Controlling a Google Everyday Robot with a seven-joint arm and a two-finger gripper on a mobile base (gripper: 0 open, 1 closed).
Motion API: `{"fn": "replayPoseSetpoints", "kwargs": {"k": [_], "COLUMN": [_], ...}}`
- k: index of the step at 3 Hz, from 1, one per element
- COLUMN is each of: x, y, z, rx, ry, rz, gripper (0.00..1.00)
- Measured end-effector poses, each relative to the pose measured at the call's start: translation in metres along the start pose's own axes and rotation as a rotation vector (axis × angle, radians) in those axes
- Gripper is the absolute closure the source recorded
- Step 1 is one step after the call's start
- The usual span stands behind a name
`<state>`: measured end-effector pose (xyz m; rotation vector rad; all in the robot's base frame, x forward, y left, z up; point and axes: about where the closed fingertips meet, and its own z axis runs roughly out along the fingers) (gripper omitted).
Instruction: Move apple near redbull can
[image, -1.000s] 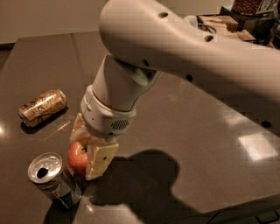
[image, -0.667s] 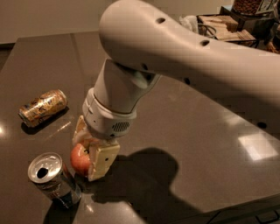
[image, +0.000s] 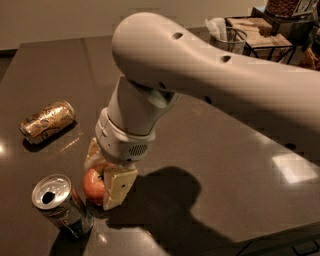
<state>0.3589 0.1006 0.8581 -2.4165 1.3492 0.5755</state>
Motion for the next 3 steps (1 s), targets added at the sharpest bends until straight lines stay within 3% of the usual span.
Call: {"fn": "replayPoseSetpoints", "kwargs": {"k": [2, 3], "x": [-0.0032, -0.0047], "y": [0.0010, 0.0015], "z": [-0.0016, -0.0023], "rx": [0.005, 0.007], "ry": [0.006, 0.008], "rz": [-0.006, -0.009], "gripper": [0.13, 0.00]}}
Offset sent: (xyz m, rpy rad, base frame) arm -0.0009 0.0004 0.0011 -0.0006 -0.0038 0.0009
